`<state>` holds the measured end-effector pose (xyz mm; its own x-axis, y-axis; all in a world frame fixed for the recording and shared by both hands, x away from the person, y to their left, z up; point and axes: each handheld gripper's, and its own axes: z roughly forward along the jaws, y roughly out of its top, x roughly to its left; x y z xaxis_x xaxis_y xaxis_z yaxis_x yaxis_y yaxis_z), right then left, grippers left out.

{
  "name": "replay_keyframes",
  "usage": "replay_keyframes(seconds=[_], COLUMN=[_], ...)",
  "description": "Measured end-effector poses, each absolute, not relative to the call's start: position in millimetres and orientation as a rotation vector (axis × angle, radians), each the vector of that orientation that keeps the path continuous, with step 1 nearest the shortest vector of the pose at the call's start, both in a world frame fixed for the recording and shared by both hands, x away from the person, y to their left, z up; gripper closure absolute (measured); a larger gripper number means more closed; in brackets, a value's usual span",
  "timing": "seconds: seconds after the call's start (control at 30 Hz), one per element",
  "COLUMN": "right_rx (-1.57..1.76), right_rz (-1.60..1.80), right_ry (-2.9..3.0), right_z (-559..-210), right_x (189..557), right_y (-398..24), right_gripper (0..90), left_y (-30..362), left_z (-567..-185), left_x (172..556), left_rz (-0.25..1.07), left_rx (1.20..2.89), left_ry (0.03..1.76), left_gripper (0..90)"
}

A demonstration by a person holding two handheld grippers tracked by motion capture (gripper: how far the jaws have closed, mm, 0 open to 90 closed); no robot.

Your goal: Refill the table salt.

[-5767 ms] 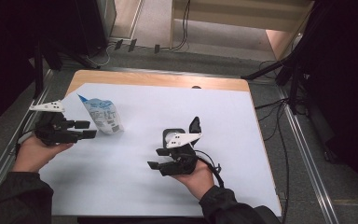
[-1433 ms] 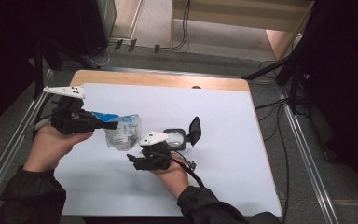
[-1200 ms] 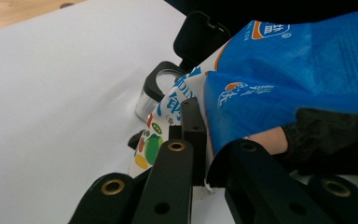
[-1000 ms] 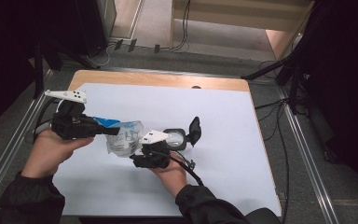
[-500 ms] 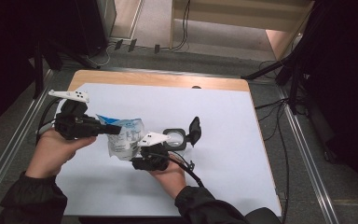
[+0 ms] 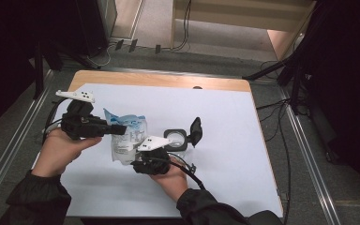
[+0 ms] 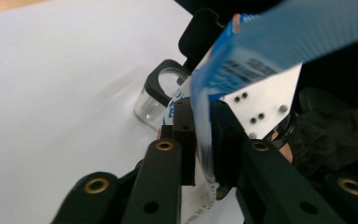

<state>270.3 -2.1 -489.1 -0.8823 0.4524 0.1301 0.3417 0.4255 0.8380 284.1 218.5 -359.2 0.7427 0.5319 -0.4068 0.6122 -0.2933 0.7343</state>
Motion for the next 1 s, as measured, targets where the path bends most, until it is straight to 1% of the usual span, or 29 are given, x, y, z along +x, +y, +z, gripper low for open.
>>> replay_keyframes(seconds=[0.03,0.13,0.2,0.37,0.4,0.43,0.47,0.5,0.63,0.8,0.93,1.0], right_rx=[0.698,0.681,0.669,0.657,0.656,0.652,0.641,0.64,0.658,0.682,0.683,0.673], right_rz=[1.449,1.436,1.43,1.444,1.442,1.459,1.472,1.476,1.532,1.566,1.574,1.573], right_ry=[2.551,2.555,2.558,2.561,2.555,2.568,2.57,2.568,2.584,2.593,2.598,2.602], right_z=[-489,-490,-491,-490,-489,-489,-488,-488,-487,-485,-486,-486], right_x=[270,268,267,265,264,264,264,264,266,270,270,269], right_y=[-2,-1,0,1,1,0,0,0,-3,-8,-8,-8], right_gripper=[58.7,58.9,58.9,58.2,59.3,64.7,67.0,67.1,67.3,67.3,66.9,66.5], left_y=[217,213,210,206,206,206,206,206,202,199,197,197], left_z=[-360,-362,-362,-361,-360,-360,-360,-360,-364,-368,-372,-373], left_x=[285,285,284,283,283,283,283,283,284,285,284,284], left_rz=[-0.102,-0.11,-0.106,-0.076,-0.075,-0.079,-0.084,-0.09,-0.082,-0.08,-0.066,-0.062], left_rx=[1.965,1.972,1.976,1.975,1.971,1.966,1.961,1.961,1.999,2.018,2.024,2.023], left_ry=[0.869,0.863,0.868,0.892,0.89,0.884,0.881,0.873,0.863,0.829,0.797,0.807], left_gripper=[81.1,83.8,87.9,88.3,88.1,87.9,87.1,86.0,76.4,71.4,70.1,73.9])
